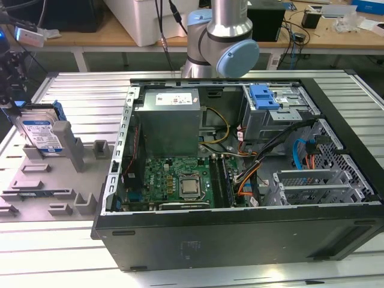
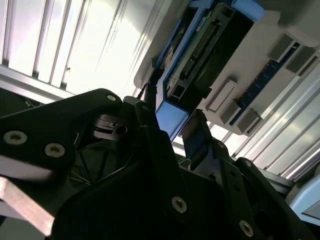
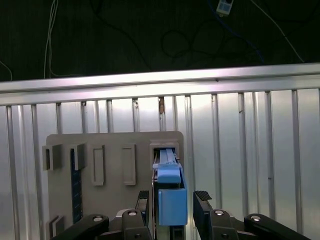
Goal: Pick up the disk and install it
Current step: 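Pick up the disk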
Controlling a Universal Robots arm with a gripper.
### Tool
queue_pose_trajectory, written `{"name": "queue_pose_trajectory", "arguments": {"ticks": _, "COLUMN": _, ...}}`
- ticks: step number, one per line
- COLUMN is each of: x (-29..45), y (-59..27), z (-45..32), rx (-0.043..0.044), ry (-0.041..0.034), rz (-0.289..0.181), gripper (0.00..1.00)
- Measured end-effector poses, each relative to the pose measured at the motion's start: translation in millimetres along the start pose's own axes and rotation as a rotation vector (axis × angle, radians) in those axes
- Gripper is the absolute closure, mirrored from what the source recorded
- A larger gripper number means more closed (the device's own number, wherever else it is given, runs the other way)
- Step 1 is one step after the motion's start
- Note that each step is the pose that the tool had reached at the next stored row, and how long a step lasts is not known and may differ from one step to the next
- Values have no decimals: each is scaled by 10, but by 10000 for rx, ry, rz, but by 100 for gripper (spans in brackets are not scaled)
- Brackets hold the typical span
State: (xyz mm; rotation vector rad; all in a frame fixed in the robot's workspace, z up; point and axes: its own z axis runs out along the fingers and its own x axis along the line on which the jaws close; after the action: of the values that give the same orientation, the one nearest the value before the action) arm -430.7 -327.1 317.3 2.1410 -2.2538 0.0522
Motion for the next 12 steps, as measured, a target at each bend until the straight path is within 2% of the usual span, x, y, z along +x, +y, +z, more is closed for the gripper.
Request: {"name": "queue_pose_trajectory", "arguments": {"ticks": 12, "x": -4, "y": 10, "z": 116, "rx": 2, "ry": -1, "rz": 0, "gripper": 52}}
